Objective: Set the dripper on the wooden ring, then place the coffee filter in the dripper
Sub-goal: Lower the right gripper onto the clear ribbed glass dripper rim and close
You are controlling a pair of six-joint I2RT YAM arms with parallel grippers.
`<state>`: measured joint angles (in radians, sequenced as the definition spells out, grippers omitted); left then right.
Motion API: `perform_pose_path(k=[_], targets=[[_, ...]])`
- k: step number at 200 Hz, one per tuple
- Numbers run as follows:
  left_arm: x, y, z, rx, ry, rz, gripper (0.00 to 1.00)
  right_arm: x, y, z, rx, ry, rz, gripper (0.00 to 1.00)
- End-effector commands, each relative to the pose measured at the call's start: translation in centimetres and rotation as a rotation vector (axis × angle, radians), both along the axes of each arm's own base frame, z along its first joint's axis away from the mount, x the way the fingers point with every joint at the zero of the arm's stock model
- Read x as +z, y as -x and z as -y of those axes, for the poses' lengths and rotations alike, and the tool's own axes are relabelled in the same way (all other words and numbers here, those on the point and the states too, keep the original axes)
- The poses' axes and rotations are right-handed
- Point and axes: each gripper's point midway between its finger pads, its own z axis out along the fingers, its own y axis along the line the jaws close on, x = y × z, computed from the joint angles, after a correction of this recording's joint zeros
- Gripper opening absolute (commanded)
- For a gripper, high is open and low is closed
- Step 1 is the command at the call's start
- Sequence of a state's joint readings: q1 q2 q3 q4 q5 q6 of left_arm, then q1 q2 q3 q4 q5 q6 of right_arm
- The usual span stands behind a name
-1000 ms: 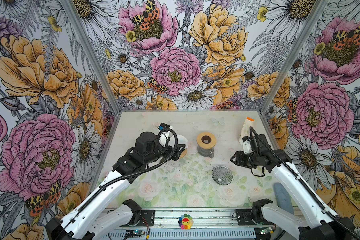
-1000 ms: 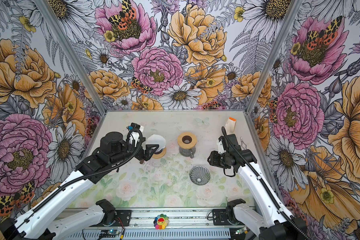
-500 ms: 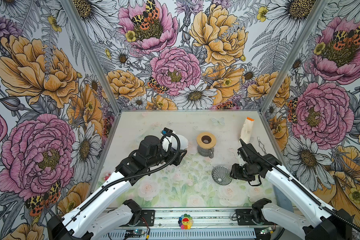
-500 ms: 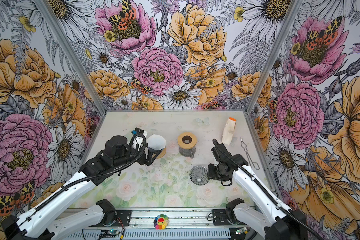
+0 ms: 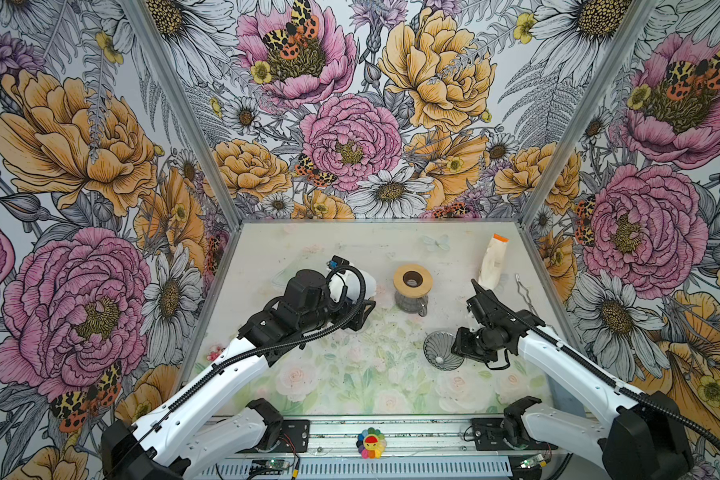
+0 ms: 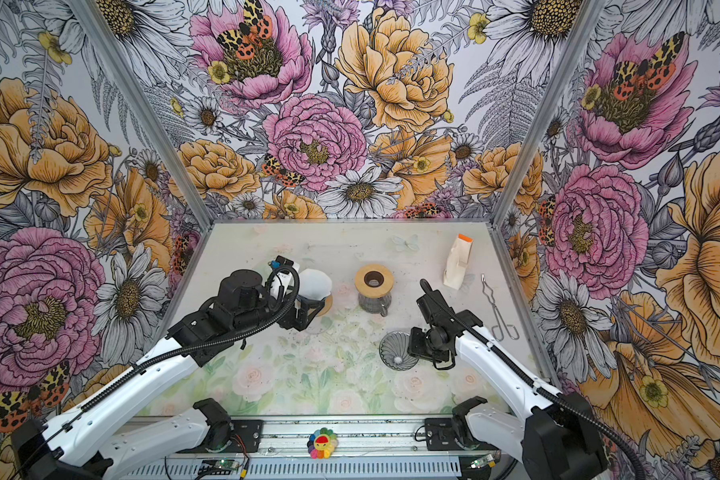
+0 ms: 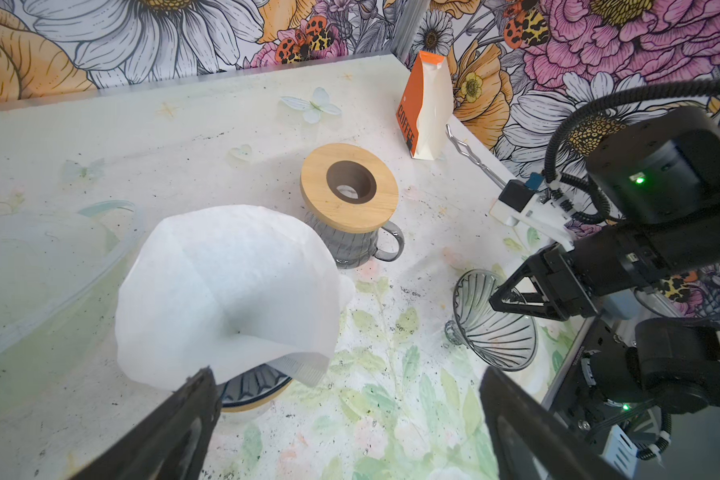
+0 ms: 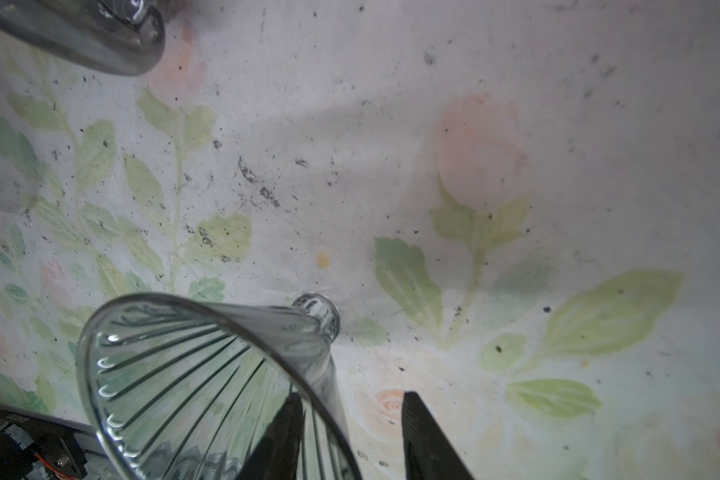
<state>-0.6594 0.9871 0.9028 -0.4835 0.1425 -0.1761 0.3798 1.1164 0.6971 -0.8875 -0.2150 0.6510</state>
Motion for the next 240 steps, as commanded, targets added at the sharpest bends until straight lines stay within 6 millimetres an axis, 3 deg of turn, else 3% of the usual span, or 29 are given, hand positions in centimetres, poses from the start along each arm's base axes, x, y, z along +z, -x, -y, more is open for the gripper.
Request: perform_pose_path(k=[1,103,240], targets=[[1.1,-0.3,0.5,0.003,0.013,0.021,0.99,0.0,-0.9,-0.7,-0.007,-0.027,0.029,0.35],[2.3,-1.2,1.8,-0.018,0.037,0.031,0.99,-0.6,-1.0,-1.2,0.012,-0.049,0.02,0.21],[3.3,-1.8,3.0,-0.037,0.047,0.039,0.99,1.6,-2.2,-1.2,0.023,-0.063,0.145,0.09]])
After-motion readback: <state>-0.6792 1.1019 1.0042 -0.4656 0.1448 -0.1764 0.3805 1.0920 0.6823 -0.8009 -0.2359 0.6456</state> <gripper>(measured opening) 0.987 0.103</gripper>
